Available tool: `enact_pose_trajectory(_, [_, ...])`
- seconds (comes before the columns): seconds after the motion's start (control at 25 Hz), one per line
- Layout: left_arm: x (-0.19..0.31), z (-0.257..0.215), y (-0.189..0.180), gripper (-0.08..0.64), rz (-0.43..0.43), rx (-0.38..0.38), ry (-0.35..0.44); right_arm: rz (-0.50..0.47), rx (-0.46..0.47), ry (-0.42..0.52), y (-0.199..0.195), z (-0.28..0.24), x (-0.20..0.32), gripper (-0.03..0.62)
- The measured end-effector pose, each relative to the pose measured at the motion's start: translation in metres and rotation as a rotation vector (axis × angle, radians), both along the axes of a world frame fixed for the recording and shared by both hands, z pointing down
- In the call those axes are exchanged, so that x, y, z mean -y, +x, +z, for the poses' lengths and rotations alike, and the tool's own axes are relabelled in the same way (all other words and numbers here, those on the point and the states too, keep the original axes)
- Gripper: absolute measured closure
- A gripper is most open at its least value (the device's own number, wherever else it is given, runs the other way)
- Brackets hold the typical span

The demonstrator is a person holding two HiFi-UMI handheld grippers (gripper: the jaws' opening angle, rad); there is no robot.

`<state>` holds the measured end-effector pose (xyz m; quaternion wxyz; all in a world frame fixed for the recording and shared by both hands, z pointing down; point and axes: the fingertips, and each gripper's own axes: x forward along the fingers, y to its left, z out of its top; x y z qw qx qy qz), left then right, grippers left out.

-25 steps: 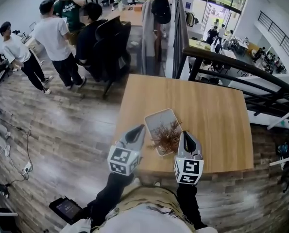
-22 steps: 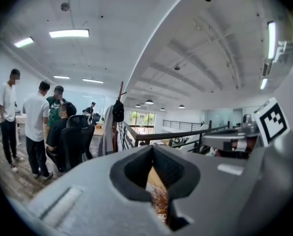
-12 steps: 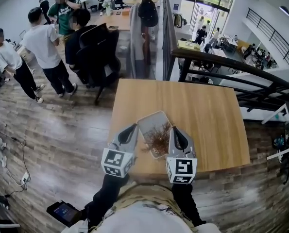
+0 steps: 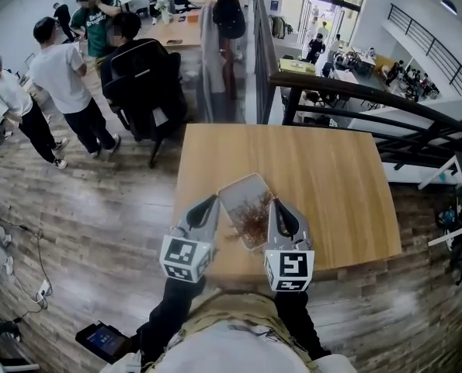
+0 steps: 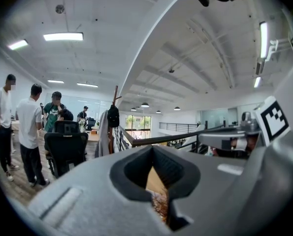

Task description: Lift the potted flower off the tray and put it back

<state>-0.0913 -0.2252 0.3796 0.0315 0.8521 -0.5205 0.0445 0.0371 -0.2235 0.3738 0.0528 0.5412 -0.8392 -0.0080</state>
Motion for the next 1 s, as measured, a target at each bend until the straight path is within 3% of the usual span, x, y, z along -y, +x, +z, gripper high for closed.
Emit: enact_pose_trajectory(1.0, [-0.0015,0.0065,-0.0055,0.558,0.013,-0.016,-0.033,-0.003,0.008,-0.006,-0.009,0.0056,-0.0022,0.588])
